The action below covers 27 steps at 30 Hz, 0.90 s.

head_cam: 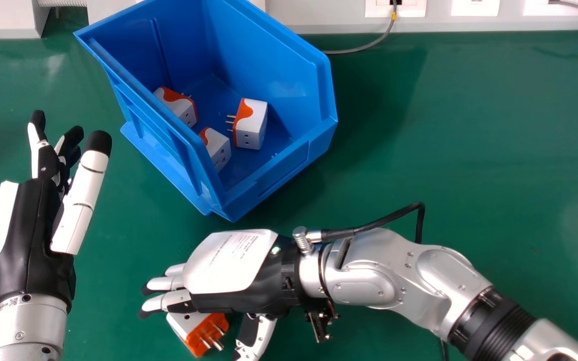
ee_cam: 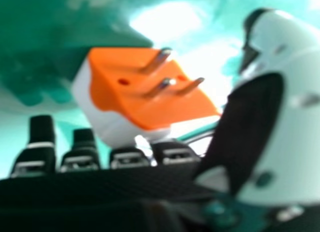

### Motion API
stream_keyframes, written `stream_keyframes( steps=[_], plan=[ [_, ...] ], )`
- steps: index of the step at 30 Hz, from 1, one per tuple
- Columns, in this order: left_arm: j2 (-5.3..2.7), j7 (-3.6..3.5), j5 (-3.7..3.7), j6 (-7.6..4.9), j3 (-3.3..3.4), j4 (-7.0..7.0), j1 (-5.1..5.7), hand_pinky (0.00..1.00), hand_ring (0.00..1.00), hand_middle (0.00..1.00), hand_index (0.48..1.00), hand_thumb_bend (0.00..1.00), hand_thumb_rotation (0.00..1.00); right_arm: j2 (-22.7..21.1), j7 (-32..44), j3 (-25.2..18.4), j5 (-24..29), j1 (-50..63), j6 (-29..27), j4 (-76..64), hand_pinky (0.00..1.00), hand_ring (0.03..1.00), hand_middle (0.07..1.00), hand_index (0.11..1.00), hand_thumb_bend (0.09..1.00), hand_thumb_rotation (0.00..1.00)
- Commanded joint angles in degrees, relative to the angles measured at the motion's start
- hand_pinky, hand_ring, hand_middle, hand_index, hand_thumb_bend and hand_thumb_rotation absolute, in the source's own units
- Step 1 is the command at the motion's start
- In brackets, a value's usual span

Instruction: Pick all objects and put in blue box

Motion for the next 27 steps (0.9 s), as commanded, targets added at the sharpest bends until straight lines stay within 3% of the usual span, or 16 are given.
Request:
stream_keyframes(
  steps=[1,13,25,27],
  plan=[
    [0.09,0.17,0.09,-0.02,-0.16,-1.96,-0.24,0.92,0.97,0.96,0.956,0.67,0.85,0.88,-0.91,0.65,-0.37,-2.06,-0.09,1.28,0.84,0.962,0.98,0.928,0.469,0.46],
    [-0.08,0.1,0.17,-0.07,-0.15,-2.25,-0.16,0.91,0.97,0.95,0.956,0.69,0.85,1.79,-2.92,3.41,-4.12,-4.4,2.5,3.87,0.87,0.968,0.988,0.941,0.461,0.44],
    [0.01,0.18,0.18,-0.02,-0.02,-2.0,-0.46,0.91,0.97,0.95,0.951,0.7,0.85,1.74,-4.07,3.17,-2.75,-4.48,2.19,4.86,0.86,0.974,0.985,0.944,0.473,0.44],
    [0.02,0.14,0.05,0.03,0.08,-1.97,-0.52,0.91,0.97,0.95,0.95,0.7,0.85,2.36,-7.83,3.54,-3.58,-5.11,0.69,7.02,0.86,0.972,0.982,0.94,0.471,0.43]
  ],
)
